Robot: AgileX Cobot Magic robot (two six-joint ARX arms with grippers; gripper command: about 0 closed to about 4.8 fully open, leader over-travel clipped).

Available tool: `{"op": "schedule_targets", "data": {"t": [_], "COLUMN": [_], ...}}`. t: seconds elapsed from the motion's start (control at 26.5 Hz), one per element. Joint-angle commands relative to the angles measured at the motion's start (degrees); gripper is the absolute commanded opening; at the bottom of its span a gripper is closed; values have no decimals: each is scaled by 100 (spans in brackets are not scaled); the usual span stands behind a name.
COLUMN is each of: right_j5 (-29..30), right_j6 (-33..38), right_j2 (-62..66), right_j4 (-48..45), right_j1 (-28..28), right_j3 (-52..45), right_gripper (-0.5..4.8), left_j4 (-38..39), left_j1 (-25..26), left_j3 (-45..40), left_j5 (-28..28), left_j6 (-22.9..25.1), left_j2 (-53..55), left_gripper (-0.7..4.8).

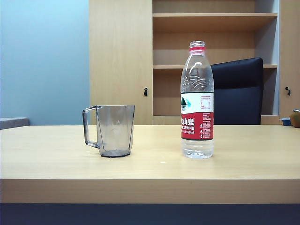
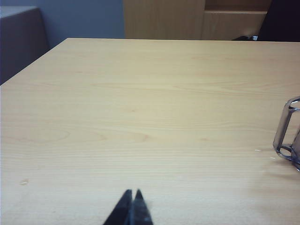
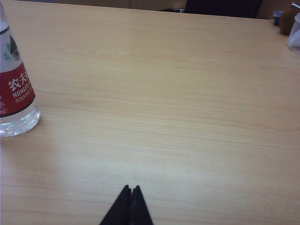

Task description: Pick up the mineral water bottle on the table and pour water into the mug until it's half full.

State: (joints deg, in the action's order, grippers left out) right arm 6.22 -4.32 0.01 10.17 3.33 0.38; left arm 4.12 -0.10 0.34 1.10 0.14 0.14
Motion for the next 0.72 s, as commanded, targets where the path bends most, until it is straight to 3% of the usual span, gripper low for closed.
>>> {"op": "schedule_targets", "data": {"t": [0.04,0.3,0.38,0.42,0.45,0.53,0.72], "right_j5": [-7,15,26,-17,-11,199,1167], "right_j6": [2,138,765,1611,2441,2625,1727], "right_j2": [-9,-11,-15,-17,-17,-17,125], "right_j4": [-101,-160,-343,-446,-376,35,809], "right_j1": [-7,-9,-9,-9,-4,-4,-7], "right_j3": [-22,-9,111,343,686,1279,2221], "right_gripper": [-4,-5,-5,-5,-5,-5,-5], "left_j4": [-31,-39,-83,-96,-94,-94,28], "left_j1": [0,0,0,0,0,0,0], "left_j3": [20,22,59,188,413,833,1462], "left_j5": [17,17,-33,-122,-319,-949,-2389], "left_j6": [-17,-17,-186,-656,-1255,-1856,-1853], "left_j2": [4,4,4,4,4,4,13], "left_gripper": [-6,-6,-6,-6,-6,-6,-6]}}
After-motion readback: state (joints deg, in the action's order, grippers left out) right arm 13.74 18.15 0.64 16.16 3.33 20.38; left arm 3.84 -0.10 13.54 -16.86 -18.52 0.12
